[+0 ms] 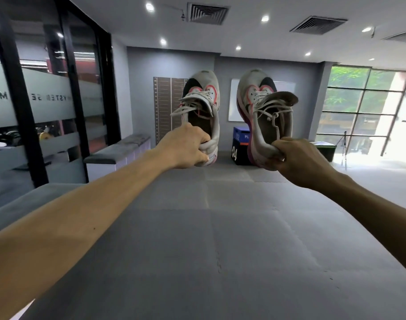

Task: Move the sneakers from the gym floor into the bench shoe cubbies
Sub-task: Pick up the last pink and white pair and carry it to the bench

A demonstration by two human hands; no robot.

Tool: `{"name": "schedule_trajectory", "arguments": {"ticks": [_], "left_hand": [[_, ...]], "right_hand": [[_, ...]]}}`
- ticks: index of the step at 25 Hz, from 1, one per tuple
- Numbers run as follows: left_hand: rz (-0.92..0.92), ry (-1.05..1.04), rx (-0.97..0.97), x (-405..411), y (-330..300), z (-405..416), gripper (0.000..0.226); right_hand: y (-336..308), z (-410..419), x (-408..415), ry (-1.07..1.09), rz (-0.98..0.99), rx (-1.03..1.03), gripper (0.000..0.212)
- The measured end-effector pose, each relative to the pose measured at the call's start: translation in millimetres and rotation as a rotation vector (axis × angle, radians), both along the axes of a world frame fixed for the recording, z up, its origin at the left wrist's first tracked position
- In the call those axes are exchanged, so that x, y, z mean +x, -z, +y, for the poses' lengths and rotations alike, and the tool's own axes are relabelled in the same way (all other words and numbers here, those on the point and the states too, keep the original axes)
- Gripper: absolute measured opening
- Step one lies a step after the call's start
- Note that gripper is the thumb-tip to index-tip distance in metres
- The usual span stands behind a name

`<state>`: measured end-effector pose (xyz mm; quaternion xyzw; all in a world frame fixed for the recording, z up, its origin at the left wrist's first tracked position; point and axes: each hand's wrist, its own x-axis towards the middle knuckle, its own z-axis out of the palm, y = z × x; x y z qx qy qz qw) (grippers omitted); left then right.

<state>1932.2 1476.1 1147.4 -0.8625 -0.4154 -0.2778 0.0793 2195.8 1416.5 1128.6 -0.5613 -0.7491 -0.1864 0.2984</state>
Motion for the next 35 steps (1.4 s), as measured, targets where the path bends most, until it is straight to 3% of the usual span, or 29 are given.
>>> {"name": "schedule_trajectory", "arguments": {"ticks": [6, 14, 25, 29, 35], "left_hand": [[-0.005, -0.122, 0.006, -3.2, -8.7, 147.4, 0.033], [-0.022, -0.258, 0.0, -70.0, 3.2, 369.6, 0.035], [0.0, -0.546, 0.024, -199.4, 0.5, 613.8, 0.026], [-0.003, -0.716, 0.011, -246.1, 9.8, 687.1, 0.029], [-0.038, -0.958, 0.031, -310.6, 3.7, 779.4, 0.036]], "right_hand": [[-15.0, 175.8, 0.4, -0.134, 0.05, -0.031, 0.03], [2.6, 442.5, -61.9, -0.293, 0.007, 0.001, 0.022], [9.7, 770.0, -204.0, -0.594, 0.06, 0.018, 0.027], [10.0, 879.3, -268.7, -0.767, 0.009, 0.022, 0.036], [-3.3, 1026.9, -376.5, -1.023, -0.048, 0.068, 0.032]]}}
